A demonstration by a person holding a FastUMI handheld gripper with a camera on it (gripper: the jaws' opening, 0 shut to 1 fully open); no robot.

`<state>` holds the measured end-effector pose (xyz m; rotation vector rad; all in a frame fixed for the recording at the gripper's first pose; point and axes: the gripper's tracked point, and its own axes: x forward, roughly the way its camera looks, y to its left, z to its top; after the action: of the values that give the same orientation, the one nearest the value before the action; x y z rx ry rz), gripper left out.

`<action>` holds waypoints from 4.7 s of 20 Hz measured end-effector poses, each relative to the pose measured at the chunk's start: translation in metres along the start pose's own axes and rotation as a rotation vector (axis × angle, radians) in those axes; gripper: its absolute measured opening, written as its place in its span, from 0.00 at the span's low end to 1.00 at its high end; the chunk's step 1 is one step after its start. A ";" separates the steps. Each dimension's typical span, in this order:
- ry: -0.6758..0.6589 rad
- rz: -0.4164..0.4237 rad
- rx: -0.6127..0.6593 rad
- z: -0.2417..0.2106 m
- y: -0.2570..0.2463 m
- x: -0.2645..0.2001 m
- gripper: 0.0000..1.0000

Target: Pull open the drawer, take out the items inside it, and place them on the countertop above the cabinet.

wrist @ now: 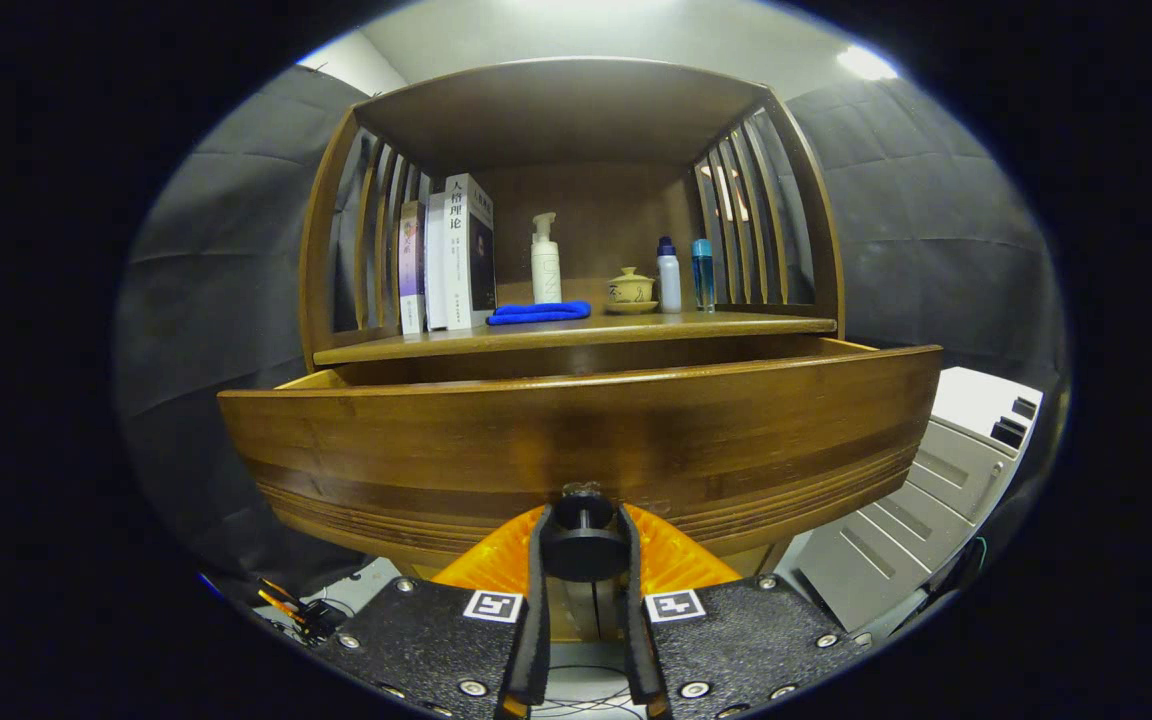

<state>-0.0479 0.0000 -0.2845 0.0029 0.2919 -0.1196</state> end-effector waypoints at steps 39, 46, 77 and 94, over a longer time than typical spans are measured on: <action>-0.078 -0.122 0.018 0.178 -0.043 -0.022 0.96; 0.198 -0.162 -0.041 0.140 -0.032 0.038 0.96; 0.957 -0.158 -0.013 -0.028 -0.009 0.085 0.86; 0.832 -0.175 0.004 0.015 -0.004 0.051 0.49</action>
<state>0.0047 -0.0102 -0.2852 0.0316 1.1238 -0.2919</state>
